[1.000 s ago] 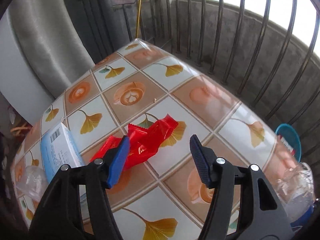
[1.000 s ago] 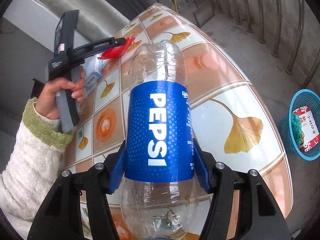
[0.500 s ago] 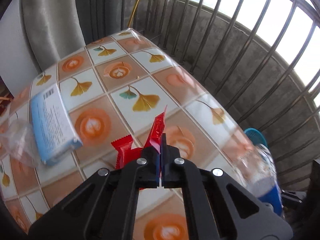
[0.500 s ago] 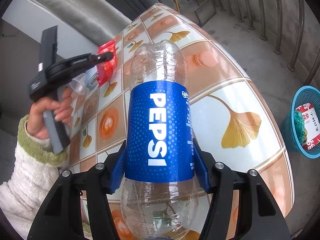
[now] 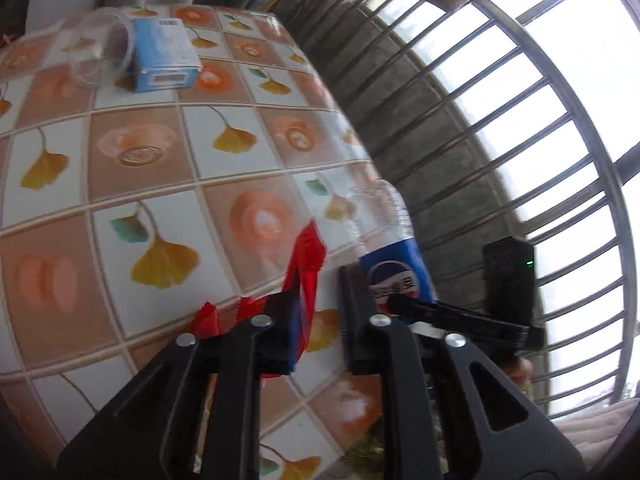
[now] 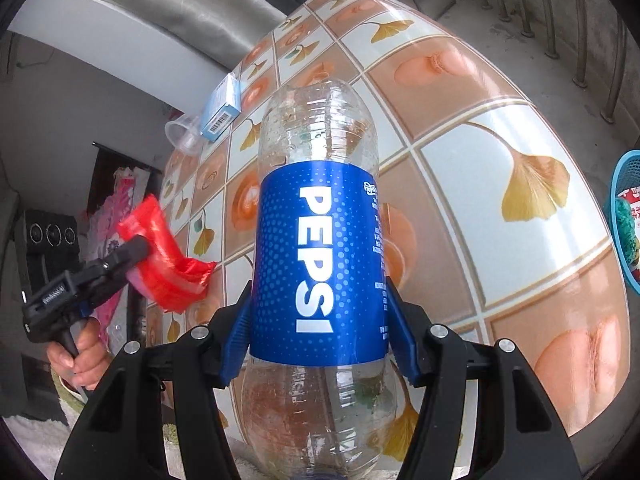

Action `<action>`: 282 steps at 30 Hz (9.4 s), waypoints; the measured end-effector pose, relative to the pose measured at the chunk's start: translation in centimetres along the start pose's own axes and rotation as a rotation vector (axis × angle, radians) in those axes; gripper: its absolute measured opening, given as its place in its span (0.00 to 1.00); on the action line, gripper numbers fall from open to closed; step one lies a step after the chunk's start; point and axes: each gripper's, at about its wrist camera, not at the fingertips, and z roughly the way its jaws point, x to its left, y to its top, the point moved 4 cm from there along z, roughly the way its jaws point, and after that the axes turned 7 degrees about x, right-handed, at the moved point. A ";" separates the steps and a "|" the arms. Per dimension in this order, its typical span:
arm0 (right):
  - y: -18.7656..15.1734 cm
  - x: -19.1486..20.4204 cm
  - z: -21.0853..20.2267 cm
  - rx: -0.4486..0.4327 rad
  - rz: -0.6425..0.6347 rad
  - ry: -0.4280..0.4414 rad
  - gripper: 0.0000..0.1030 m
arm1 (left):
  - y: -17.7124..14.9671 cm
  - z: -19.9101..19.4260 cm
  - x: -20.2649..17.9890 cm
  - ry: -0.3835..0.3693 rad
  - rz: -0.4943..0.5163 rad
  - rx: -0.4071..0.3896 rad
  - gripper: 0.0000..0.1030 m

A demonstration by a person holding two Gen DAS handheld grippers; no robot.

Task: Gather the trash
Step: 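Grasp the red candy wrappers with the left tool while the right tool holds the bottle, then carry the wrappers and bottle over the basket and open both tools to drop them, then move both open tools back toward the clear cup and blue box, then grasp the clear plastic cup rim with the left tool, then grasp the blue medicine box with the right tool while the left tool holds the cup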

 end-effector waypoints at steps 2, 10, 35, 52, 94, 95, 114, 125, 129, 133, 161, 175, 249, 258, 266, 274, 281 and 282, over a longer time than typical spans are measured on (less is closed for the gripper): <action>0.0 0.3 0.0 -0.001 -0.005 -0.014 0.57 | -0.6 0.3 0.3 0.083 0.024 -0.022 0.43; -0.4 0.8 0.2 -0.004 0.003 -0.042 0.57 | -2.3 -1.4 -0.6 0.213 0.152 -0.081 0.65; -0.3 1.1 0.5 0.000 0.006 -0.049 0.57 | -3.2 4.2 -0.6 0.475 0.315 0.001 0.39; -0.7 0.3 -0.4 -0.025 0.035 0.024 0.56 | -2.2 2.3 -1.3 0.461 0.281 -0.058 0.04; -2.5 -2.3 -5.2 -0.133 0.069 0.168 0.56 | -2.4 0.2 -10.5 0.477 0.499 -0.143 0.01; -2.7 -2.6 -5.5 -0.140 0.076 0.173 0.56 | -2.2 0.4 -11.0 0.468 0.513 -0.139 0.01; -10.7 -21.1 -15.8 -0.516 0.597 0.295 0.56 | 1.4 16.2 -30.1 0.104 0.772 0.166 0.01; -11.3 -34.2 -17.9 -0.621 0.897 0.375 0.58 | 2.0 33.9 -40.5 0.025 0.826 0.435 0.08; -9.0 -41.1 -16.7 -0.608 1.000 0.418 0.61 | 3.6 38.7 -41.3 0.128 0.791 0.385 0.51; -9.8 -46.4 -14.2 -0.595 1.166 0.312 0.69 | 4.3 38.3 -39.3 0.100 0.691 0.368 0.54; -7.2 -30.7 -14.8 -0.538 0.810 0.328 0.72 | 2.9 8.3 -14.3 0.150 0.330 -0.040 0.63; 5.5 -8.8 -10.4 -0.278 0.262 0.194 0.73 | 2.7 -5.5 2.8 0.222 -0.054 -0.332 0.65; 1.6 7.1 4.1 0.136 -0.320 -0.217 0.71 | -2.8 -5.7 3.5 0.160 -0.083 -0.151 0.03; -0.6 8.1 2.0 0.084 -0.315 -0.230 0.83 | -5.4 -4.5 1.2 0.196 -0.004 -0.104 0.03; 0.6 9.8 3.9 0.033 -0.374 -0.331 0.84 | -4.6 -4.1 0.7 0.298 0.051 -0.107 0.03; 1.0 10.0 5.3 0.017 -0.380 -0.385 0.78 | -4.1 -3.5 0.1 0.376 0.092 -0.103 0.03; 1.0 9.0 5.5 0.028 -0.329 -0.372 0.69 | -4.1 -3.1 -0.4 0.413 0.121 -0.105 0.03; 1.1 8.9 5.4 0.027 -0.326 -0.368 0.69 | -4.1 -3.1 -0.4 0.413 0.120 -0.104 0.03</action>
